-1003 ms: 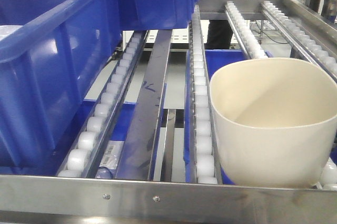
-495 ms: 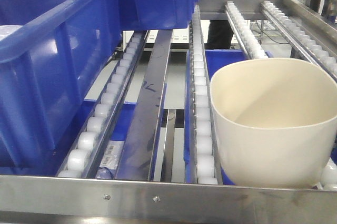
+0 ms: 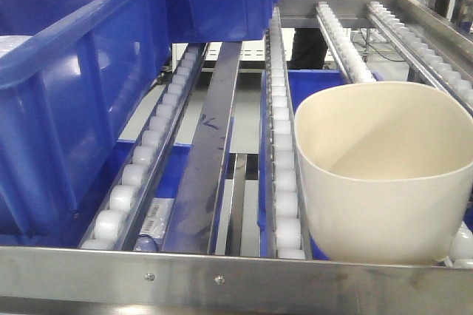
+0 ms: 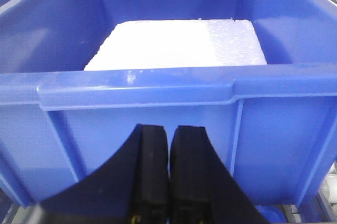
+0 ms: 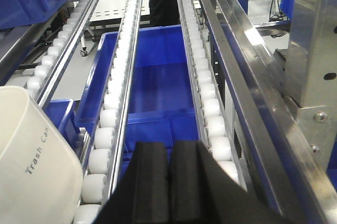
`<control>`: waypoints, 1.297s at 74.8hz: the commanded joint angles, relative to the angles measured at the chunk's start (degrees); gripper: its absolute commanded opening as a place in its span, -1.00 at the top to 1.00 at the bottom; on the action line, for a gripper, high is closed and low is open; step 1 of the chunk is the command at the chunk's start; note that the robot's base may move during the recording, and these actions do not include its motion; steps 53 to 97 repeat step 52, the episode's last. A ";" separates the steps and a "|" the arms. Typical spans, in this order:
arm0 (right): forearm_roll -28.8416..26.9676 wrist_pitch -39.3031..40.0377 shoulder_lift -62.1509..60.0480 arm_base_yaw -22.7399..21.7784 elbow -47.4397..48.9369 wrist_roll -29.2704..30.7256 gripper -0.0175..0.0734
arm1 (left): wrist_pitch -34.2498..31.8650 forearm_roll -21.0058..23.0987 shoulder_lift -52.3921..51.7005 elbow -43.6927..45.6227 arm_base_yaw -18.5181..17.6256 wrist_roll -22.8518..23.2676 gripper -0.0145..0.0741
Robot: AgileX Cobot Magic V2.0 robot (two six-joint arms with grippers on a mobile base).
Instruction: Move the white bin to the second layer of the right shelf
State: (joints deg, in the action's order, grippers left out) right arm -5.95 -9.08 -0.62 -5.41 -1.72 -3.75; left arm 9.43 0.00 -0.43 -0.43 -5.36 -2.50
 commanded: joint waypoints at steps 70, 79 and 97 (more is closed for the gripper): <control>0.63 4.32 -1.09 -0.31 0.93 -0.02 0.49 | -5.00 0.00 -0.80 -2.11 -0.25 0.30 0.48; 0.63 4.32 -1.09 -0.31 0.93 -0.02 0.49 | -5.00 0.00 -0.80 -2.11 -0.25 0.30 0.48; 0.63 4.32 -1.09 -0.31 0.93 -0.02 0.49 | -5.00 0.00 -0.80 -2.11 -0.25 0.30 0.48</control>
